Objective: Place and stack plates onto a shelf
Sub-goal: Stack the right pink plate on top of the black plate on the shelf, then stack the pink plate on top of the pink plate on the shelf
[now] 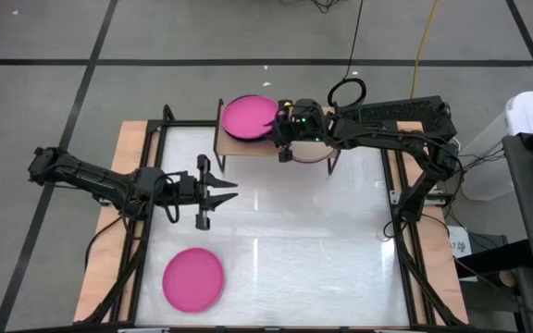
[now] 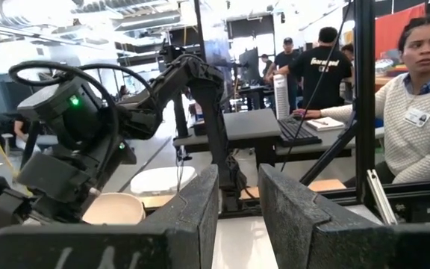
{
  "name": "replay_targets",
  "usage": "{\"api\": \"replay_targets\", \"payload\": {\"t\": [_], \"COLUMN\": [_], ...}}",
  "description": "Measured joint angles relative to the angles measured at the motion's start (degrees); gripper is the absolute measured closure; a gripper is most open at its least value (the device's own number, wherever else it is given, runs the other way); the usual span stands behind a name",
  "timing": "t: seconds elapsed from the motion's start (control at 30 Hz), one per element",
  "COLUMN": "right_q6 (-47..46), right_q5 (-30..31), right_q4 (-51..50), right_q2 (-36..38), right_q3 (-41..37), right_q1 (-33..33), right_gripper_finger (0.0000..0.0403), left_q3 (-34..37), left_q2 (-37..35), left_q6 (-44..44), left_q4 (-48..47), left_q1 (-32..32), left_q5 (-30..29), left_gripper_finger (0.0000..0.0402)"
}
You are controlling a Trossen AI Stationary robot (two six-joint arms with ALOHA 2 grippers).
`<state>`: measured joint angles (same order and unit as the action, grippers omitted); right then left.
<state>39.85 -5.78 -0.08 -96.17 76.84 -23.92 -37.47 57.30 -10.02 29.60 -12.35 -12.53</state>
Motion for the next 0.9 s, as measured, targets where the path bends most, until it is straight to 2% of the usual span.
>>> {"api": "replay_targets", "payload": {"t": [0.2, 0.43, 0.67, 0.77, 0.9], "right_q6": [-0.41, -1.72, -7.46, -13.9, -17.04], "right_q5": [0.04, -0.2, -0.22, -0.22, 0.37], "right_q4": [-0.22, -2.43, -14.12, -17.97, -17.03], "right_q2": [1.09, 8.25, 18.09, 22.79, 30.15], "right_q3": [0.0, 0.0, -0.01, -3.63, -14.8], "right_q1": [0.77, 4.47, 9.37, 11.89, 16.87], "right_gripper_finger": [0.0274, 0.0277, 0.0277, 0.0277, 0.0277], "left_q3": [0.0, 0.0, 0.0, 0.0, -0.02], "left_q2": [0.0, 0.02, 0.02, 0.02, 0.33], "left_q6": [-0.01, -0.17, 0.9, 1.19, 3.7], "left_q4": [-0.38, -1.57, -1.59, -1.59, -2.96], "left_q1": [0.0, 0.0, -0.01, -0.01, 0.0], "left_q5": [-0.01, -0.07, -0.07, -0.07, -0.13], "left_gripper_finger": [0.03, 0.03, 0.03, 0.03, 0.03]}}
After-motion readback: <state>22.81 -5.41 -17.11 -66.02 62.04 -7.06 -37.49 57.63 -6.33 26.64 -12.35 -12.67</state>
